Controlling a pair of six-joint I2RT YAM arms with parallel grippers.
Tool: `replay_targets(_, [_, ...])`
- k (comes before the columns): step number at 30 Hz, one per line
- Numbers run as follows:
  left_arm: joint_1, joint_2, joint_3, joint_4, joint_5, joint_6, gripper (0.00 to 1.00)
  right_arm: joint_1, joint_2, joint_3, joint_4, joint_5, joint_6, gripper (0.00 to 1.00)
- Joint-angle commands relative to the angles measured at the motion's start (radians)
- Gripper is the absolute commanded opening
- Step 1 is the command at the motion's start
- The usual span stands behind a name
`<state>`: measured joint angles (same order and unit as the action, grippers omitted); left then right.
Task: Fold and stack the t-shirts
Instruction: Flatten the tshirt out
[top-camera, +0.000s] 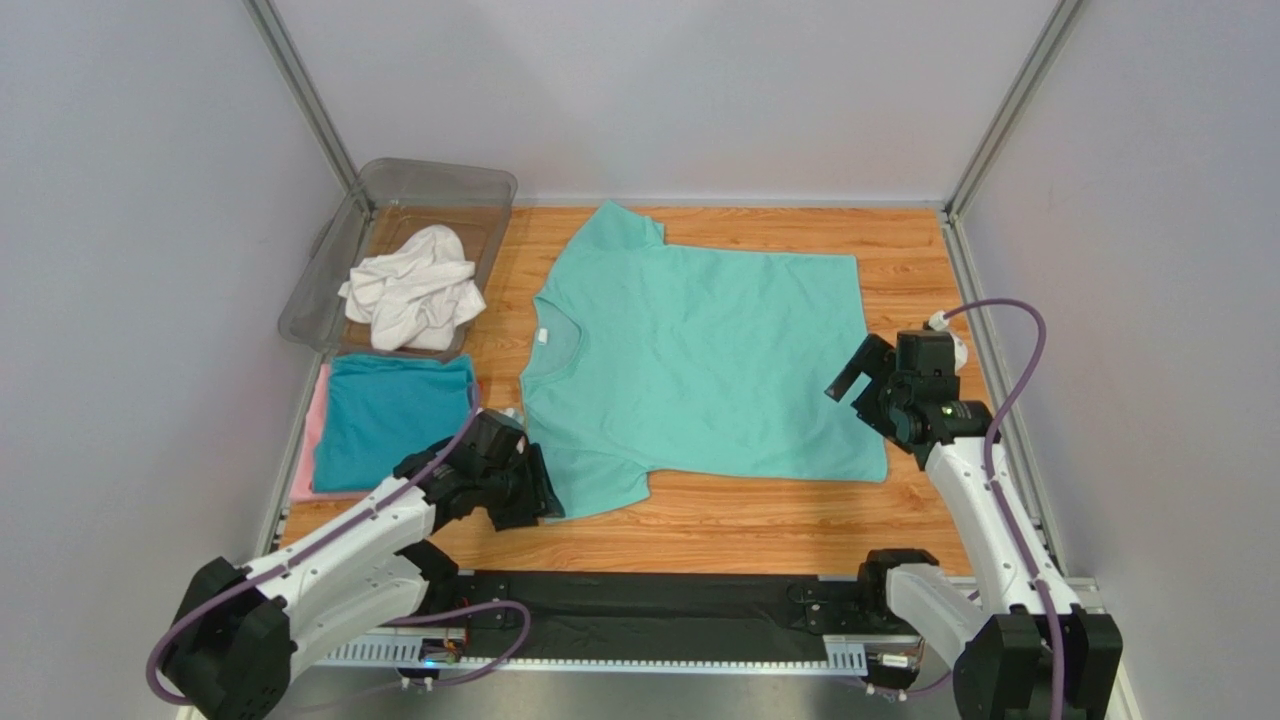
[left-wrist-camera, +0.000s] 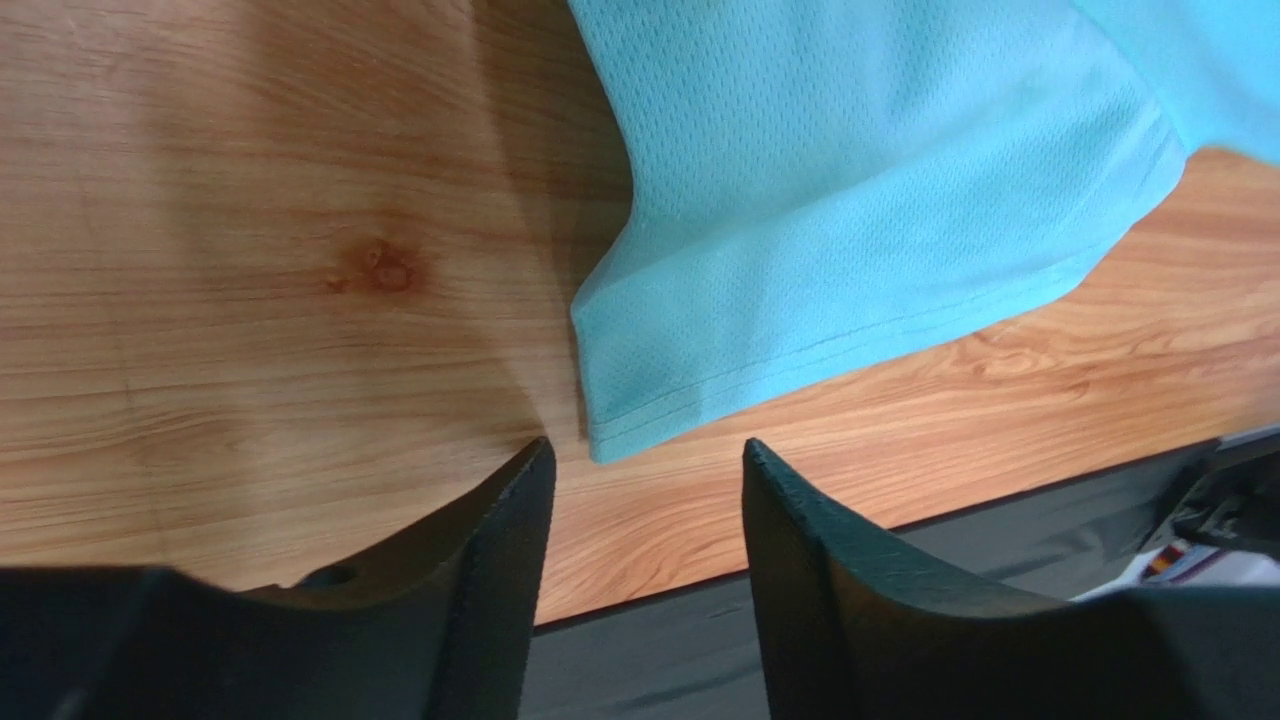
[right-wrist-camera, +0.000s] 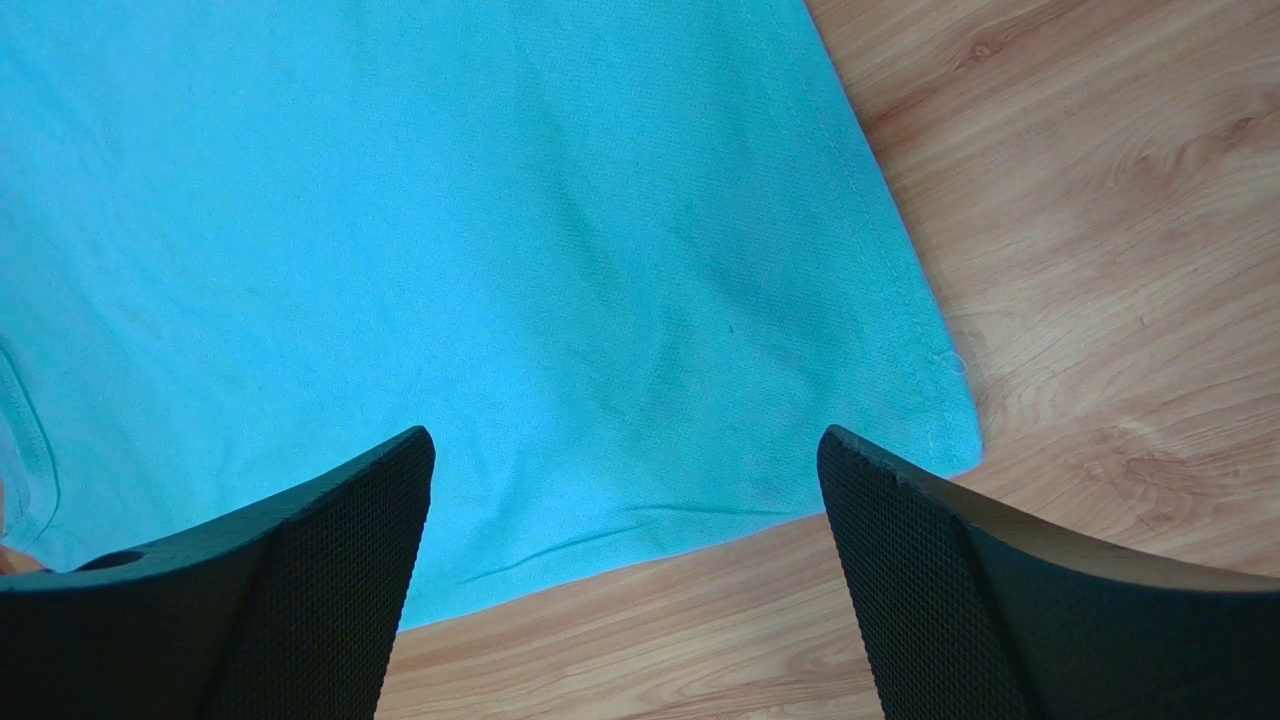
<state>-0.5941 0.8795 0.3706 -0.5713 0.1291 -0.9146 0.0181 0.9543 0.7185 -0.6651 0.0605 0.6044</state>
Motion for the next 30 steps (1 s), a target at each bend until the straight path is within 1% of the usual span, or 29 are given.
replay_targets(1, [-0.004,0.062,0.014,0.062,-0.008,-0.013,0.53,-0.003,0.012,-0.004,0.03,-0.022,0.011,1.0])
replay_targets(6, [-0.006,0.108,0.024,0.074,-0.016,-0.006,0.45,-0.003,0.009,-0.017,0.025,-0.005,0.006,1.0])
replay_targets(8, [-0.01,0.124,0.016,0.086,-0.017,-0.007,0.44,-0.003,0.006,-0.025,0.025,0.004,0.011,1.0])
replay_targets(9, [-0.009,0.128,0.014,0.087,-0.022,-0.009,0.41,-0.003,0.003,-0.027,0.024,0.005,0.014,1.0])
replay_targets(10, [-0.01,0.136,0.016,0.088,-0.022,-0.006,0.35,-0.003,0.001,-0.031,0.021,0.005,0.014,1.0])
replay_targets(12, [-0.01,0.159,0.019,0.099,-0.023,-0.006,0.33,-0.003,-0.003,-0.033,0.013,0.005,0.015,1.0])
replay_targets(14, [-0.015,0.182,0.022,0.103,-0.023,-0.009,0.27,-0.004,-0.008,-0.04,0.007,0.012,0.014,1.0])
replay_targets(15, [-0.016,0.191,0.024,0.111,-0.022,-0.006,0.14,-0.003,-0.009,-0.044,-0.001,0.013,0.018,1.0])
replay_targets(16, [-0.016,0.199,0.028,0.111,-0.023,-0.003,0.08,-0.003,-0.012,-0.048,-0.002,0.015,0.018,1.0])
replay_targets(17, [-0.018,0.214,0.03,0.113,-0.022,-0.001,0.02,-0.003,-0.015,-0.056,-0.007,0.016,0.02,1.0])
replay_targets(18, [-0.018,0.219,0.03,0.111,-0.02,0.0,0.0,-0.004,-0.015,-0.059,-0.019,0.019,0.024,1.0])
replay_targets(21, [-0.021,0.227,0.033,0.105,0.001,0.006,0.0,-0.003,-0.019,-0.071,-0.056,0.036,0.064,1.0])
replay_targets(22, [-0.021,0.223,0.031,0.105,0.007,0.008,0.0,-0.004,-0.02,-0.074,-0.066,0.047,0.102,1.0])
replay_targets(25, [-0.023,0.19,0.025,0.091,0.032,0.006,0.0,-0.003,-0.038,-0.119,-0.071,0.065,0.159,1.0])
replay_targets(30, [-0.029,0.093,0.018,0.007,0.05,0.01,0.0,-0.006,-0.046,-0.18,-0.07,0.102,0.215,1.0])
